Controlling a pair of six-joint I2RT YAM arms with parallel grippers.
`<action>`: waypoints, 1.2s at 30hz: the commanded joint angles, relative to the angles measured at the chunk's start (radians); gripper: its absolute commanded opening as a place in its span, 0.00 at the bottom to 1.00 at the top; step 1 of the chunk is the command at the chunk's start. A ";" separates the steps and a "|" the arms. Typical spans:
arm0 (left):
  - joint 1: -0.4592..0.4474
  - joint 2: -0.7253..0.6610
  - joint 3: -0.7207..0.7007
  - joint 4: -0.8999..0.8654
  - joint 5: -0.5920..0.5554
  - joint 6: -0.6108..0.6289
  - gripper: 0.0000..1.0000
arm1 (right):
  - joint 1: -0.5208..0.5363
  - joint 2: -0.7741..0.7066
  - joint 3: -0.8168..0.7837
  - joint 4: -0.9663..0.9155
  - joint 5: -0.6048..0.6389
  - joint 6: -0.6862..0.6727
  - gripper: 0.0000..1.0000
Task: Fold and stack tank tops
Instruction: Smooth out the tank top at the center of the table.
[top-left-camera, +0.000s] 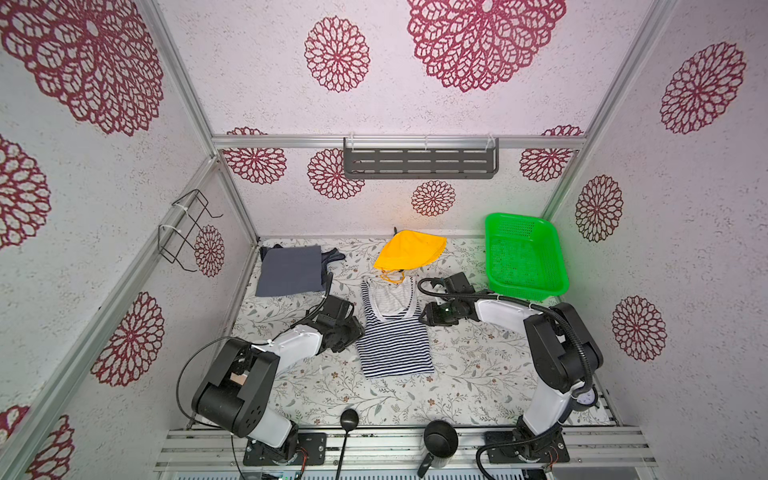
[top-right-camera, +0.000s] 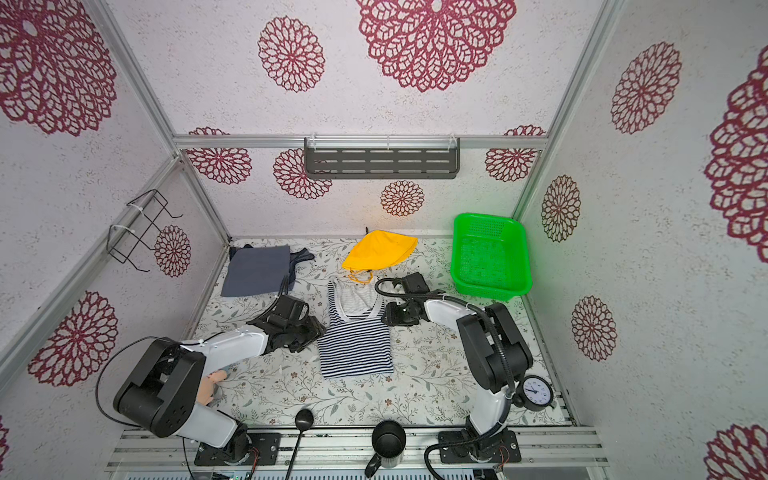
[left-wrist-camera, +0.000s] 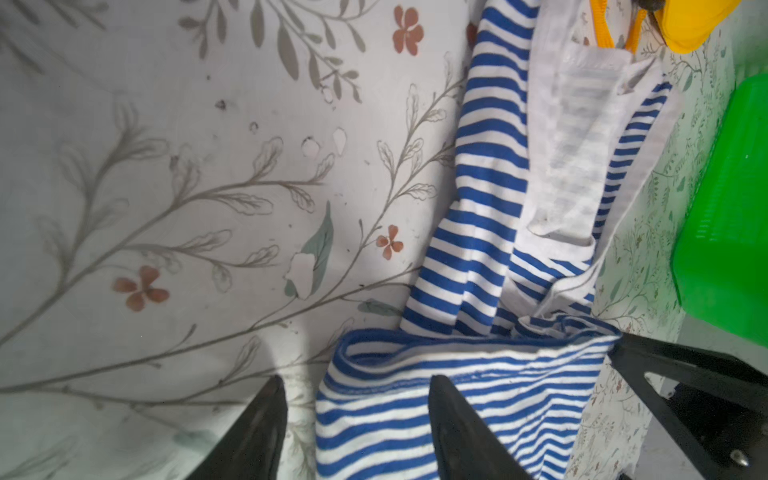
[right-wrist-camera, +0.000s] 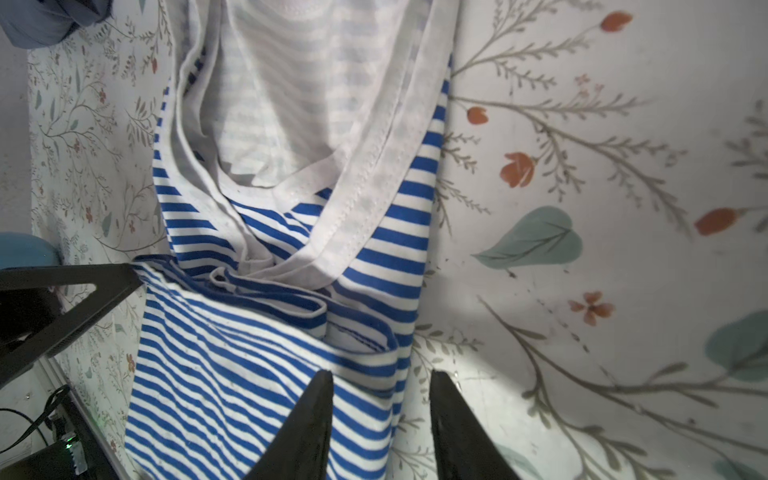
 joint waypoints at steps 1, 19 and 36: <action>-0.011 0.009 -0.003 0.064 0.003 -0.013 0.53 | 0.009 -0.009 0.028 0.018 -0.018 -0.010 0.35; -0.036 -0.121 0.071 0.013 -0.051 0.010 0.00 | 0.002 -0.162 -0.011 0.012 0.012 -0.001 0.00; -0.011 0.137 0.181 0.070 -0.037 0.054 0.04 | -0.035 -0.032 0.024 0.033 -0.007 -0.013 0.11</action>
